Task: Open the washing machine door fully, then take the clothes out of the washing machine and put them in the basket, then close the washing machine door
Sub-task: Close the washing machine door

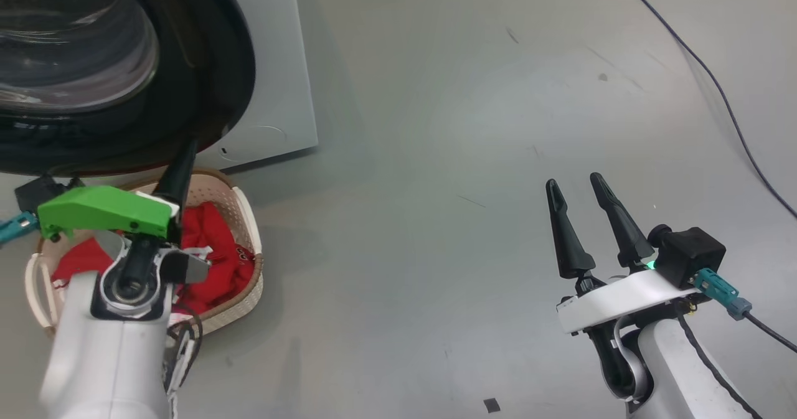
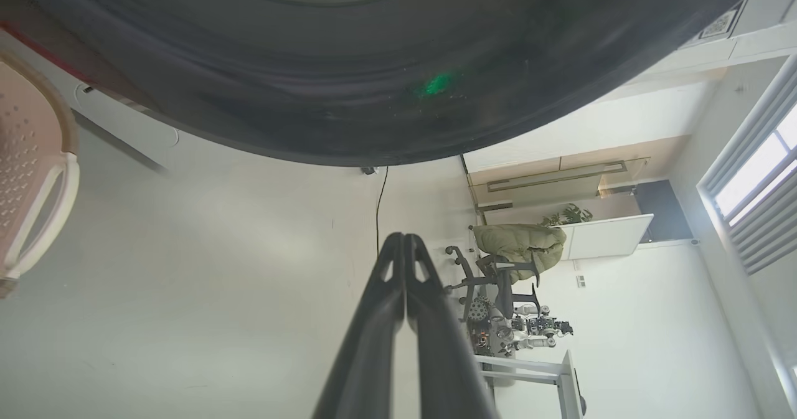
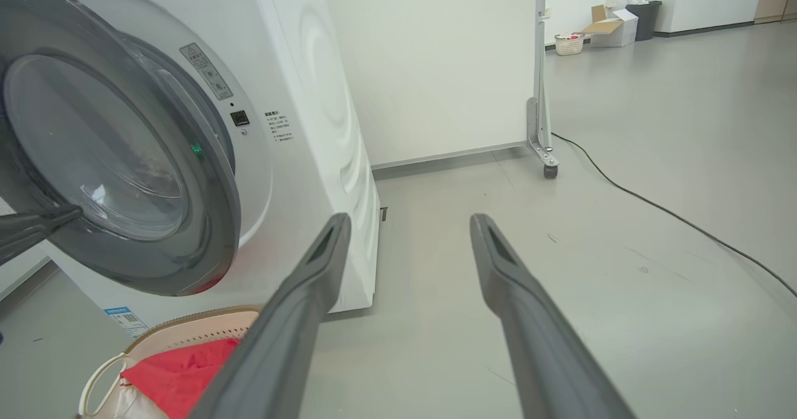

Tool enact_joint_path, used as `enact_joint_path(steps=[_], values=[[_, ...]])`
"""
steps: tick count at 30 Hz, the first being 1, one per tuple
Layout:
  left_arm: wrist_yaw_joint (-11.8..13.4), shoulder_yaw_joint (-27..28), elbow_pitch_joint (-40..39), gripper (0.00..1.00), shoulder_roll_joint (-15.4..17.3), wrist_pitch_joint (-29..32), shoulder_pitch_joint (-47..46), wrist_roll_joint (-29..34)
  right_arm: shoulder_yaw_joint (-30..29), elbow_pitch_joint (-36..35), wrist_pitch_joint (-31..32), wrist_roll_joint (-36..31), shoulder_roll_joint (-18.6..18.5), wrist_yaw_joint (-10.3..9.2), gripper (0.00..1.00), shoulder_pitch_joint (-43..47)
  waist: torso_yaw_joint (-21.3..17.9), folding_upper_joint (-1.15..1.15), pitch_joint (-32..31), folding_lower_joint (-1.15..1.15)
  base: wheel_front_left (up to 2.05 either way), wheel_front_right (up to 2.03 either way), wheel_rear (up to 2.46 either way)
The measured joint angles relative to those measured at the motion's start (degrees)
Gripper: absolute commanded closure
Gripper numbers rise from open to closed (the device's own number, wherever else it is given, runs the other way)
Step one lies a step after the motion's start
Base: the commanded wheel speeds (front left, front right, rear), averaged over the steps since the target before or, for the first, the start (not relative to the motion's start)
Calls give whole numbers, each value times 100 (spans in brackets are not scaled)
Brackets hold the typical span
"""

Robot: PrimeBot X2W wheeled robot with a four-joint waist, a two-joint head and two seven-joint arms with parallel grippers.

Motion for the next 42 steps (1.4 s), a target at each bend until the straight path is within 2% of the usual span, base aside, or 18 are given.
enact_joint_path(steps=[8,23,27,31,33,34,42], values=[[-126,-494,-417,100,186,-361,600,943,-1,-1,0,-4,-183,0,0,9,538,0,-295,0,0,0,0],[-131,-1574,-1245,100,781,-1951,1418,3305,-299,-143,0,-41,-430,-1,0,444,1853,0,-868,0,0,0,0],[-132,-1657,-1351,100,1039,-2330,1627,3778,-247,-158,0,-60,-414,-1,0,518,2148,0,-984,0,0,0,0],[-132,-1673,-1410,100,1121,-2668,1865,4062,-174,-190,0,-91,-382,-1,0,531,2348,0,-1105,0,0,0,0],[-124,-1691,-1410,13,1180,-2817,1964,4313,-168,-204,0,-92,-381,0,0,560,2408,0,-1159,0,0,0,0],[-115,-1691,-1410,0,1184,-2818,2009,4346,-166,-211,0,-93,-381,0,0,592,2432,0,-1181,0,0,0,0],[31,-1852,-1467,0,1179,-2817,2292,4759,-141,-243,0,-97,-374,0,0,720,2493,0,-1205,0,0,0,0]])
